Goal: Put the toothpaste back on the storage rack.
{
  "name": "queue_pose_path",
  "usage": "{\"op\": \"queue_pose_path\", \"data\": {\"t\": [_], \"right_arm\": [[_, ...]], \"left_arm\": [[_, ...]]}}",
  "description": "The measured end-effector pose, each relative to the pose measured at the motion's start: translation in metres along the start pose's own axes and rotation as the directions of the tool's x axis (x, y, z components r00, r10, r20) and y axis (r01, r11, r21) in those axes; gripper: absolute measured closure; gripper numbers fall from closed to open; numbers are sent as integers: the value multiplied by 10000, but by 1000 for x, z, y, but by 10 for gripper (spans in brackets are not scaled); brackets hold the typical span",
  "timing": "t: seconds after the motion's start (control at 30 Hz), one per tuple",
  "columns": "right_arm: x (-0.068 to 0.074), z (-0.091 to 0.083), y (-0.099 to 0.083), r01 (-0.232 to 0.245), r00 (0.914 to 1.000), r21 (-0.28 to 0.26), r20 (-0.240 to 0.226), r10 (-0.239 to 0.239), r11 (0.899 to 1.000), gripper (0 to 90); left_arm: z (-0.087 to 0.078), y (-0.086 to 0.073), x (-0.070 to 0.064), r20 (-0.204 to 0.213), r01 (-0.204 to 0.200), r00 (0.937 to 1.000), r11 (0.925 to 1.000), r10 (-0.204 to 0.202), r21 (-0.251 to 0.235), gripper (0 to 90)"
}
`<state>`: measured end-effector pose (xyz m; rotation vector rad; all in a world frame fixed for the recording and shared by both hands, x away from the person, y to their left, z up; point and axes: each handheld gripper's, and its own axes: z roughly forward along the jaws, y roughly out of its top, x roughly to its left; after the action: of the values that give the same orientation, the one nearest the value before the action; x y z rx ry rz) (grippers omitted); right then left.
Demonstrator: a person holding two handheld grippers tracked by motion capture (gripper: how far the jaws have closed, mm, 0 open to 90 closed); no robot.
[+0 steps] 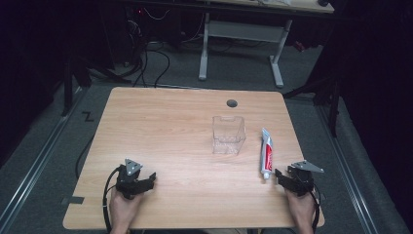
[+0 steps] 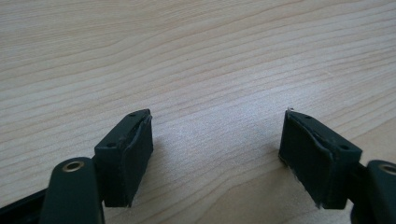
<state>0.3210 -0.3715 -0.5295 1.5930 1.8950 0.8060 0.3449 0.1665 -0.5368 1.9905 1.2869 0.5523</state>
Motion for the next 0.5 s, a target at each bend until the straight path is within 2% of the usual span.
{"op": "queue_pose_path", "data": {"t": [0.37, 0.5], "right_arm": [[0, 0, 0, 18, 10000, 10, -11, -18, 10000, 421], [1, -1, 0, -135, 9999, -6, 66, 135, 9999, 425]], "left_arm": [[0, 0, 0, -7, -1, 10000, 10000, 1, 8, 256], [0, 0, 0, 32, -41, 10000, 10000, 41, 46, 250]]}}
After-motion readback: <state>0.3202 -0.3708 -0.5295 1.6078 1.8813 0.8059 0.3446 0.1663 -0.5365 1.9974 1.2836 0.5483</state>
